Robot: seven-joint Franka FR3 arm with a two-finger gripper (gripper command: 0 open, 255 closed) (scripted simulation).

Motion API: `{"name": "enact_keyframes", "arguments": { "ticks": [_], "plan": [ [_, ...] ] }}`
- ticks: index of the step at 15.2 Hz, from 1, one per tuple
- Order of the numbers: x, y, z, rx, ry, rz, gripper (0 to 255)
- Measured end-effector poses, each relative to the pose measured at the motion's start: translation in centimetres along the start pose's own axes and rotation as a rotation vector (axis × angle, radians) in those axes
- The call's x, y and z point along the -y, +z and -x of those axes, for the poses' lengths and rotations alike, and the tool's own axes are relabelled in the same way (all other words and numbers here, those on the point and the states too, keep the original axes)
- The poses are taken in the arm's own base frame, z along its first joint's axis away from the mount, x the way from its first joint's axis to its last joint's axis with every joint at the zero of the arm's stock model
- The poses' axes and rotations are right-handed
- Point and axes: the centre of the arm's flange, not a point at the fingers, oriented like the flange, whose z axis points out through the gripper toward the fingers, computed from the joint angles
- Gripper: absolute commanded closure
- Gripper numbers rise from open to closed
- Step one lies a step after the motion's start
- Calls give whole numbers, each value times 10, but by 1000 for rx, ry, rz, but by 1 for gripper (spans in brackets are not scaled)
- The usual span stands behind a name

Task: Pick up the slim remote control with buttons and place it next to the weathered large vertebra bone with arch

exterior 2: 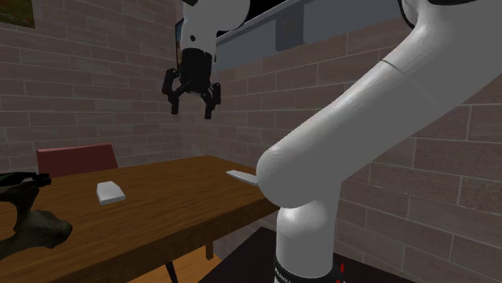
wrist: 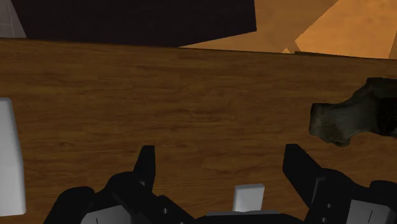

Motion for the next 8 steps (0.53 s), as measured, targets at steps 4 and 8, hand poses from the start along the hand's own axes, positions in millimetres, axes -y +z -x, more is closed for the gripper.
{"name": "enact_keyframes", "arguments": {
  "ticks": [4,8],
  "plan": [
    [-22,16,-9,0,4,10,0],
    [-58,40,-29,0,10,30,0]
  ]
}}
